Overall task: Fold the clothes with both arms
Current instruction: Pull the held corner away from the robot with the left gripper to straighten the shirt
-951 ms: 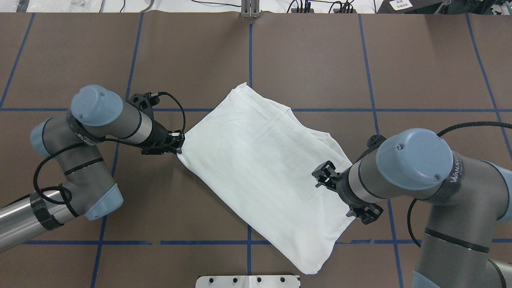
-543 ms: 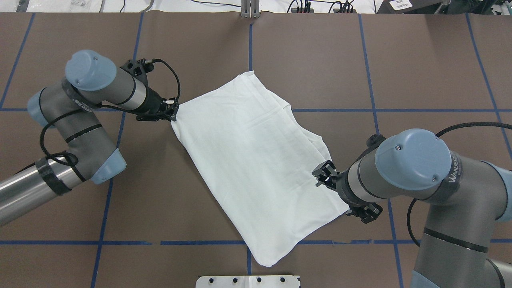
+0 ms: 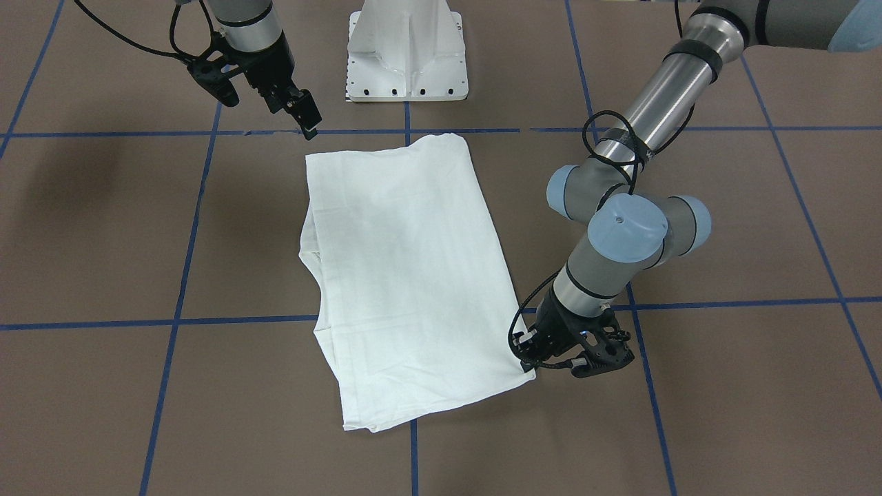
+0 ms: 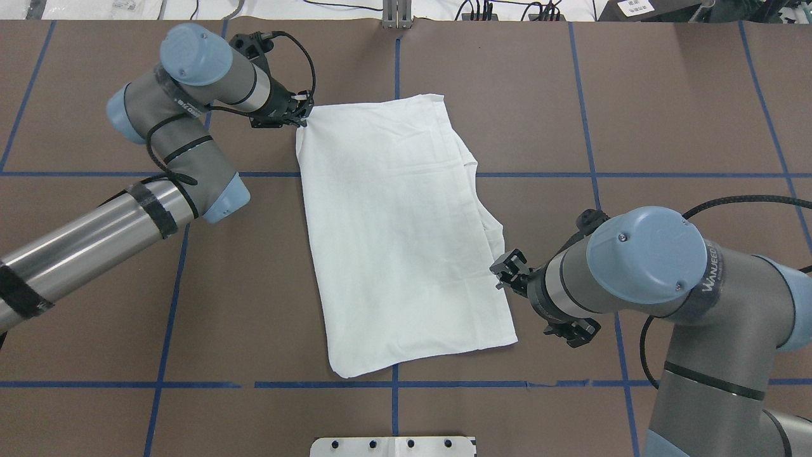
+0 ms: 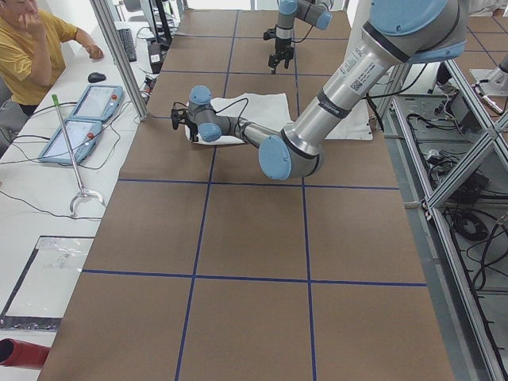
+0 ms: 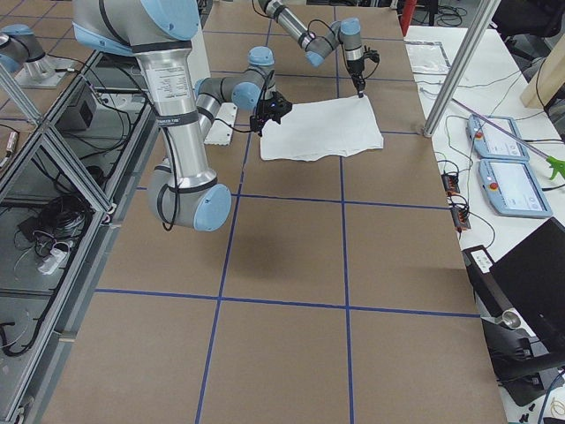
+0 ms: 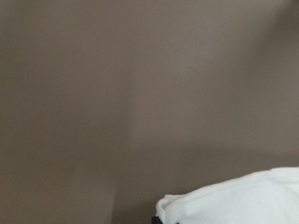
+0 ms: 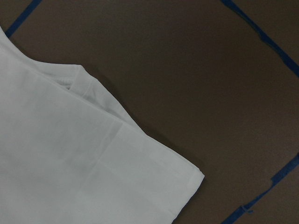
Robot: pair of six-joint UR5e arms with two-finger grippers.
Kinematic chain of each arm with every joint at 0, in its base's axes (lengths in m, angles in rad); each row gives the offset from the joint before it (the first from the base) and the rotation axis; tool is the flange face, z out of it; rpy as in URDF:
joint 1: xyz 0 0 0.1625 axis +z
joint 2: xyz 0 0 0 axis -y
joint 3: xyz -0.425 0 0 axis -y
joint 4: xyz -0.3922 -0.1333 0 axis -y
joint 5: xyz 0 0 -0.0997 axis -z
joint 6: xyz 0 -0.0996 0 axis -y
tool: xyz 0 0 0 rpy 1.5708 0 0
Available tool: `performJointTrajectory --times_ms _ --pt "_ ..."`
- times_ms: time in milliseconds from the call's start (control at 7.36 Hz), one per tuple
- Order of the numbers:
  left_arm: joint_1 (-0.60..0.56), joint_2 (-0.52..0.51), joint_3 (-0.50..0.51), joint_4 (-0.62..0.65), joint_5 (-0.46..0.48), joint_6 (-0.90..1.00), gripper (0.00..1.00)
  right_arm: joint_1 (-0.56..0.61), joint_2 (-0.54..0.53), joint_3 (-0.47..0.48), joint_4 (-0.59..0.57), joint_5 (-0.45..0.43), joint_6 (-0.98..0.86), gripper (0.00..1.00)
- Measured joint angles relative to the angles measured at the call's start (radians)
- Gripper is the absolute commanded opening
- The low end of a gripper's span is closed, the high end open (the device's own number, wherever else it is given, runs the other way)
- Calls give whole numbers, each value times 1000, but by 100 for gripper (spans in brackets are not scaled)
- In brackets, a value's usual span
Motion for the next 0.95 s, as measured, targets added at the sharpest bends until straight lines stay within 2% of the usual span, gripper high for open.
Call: performJointTrajectory --times_ms 407,543,679,951 --pt "-5 -145 197 -63 46 -43 0 -23 18 -8 -1 -33 -2 100" --pt "-5 -165 232 -82 50 -47 35 -27 23 -16 -1 -38 -3 100" --pt "-5 -178 260 -103 52 -48 45 -35 36 -31 -1 -53 -3 100" --pt "-7 -183 253 -118 50 -50 48 -82 101 -102 2 -145 0 100"
